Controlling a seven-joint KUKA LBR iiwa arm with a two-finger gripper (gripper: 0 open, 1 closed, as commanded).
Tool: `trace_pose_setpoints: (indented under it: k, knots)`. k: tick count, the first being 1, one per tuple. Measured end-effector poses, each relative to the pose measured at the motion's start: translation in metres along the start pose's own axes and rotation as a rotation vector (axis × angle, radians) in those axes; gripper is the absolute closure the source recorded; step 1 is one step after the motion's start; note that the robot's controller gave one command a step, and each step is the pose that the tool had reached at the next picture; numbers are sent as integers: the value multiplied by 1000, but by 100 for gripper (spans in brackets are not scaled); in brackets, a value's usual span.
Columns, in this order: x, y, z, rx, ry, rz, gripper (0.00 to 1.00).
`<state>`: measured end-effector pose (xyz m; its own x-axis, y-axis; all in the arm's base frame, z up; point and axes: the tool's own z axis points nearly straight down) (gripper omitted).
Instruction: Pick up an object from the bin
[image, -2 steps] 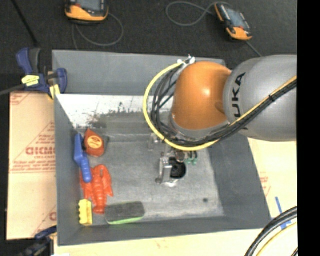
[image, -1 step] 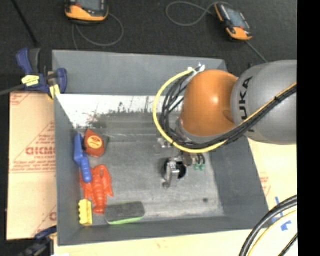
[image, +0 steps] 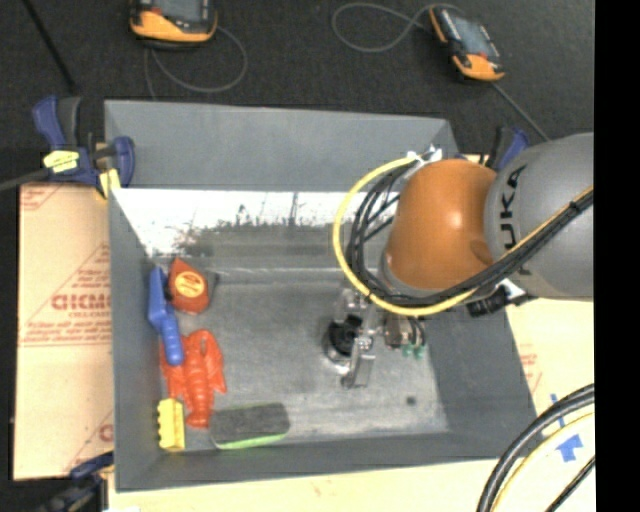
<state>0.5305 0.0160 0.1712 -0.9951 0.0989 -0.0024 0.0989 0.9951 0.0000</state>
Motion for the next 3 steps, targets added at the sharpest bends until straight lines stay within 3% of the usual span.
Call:
trace_pose_setpoints:
  k: [1,2,3]
  knots:
    - [-13,-6,26,-1,-1,132,0]
    - [-19,-22,58,0,-2,-53,0]
    - [-37,-64,88,1,-9,1,100]
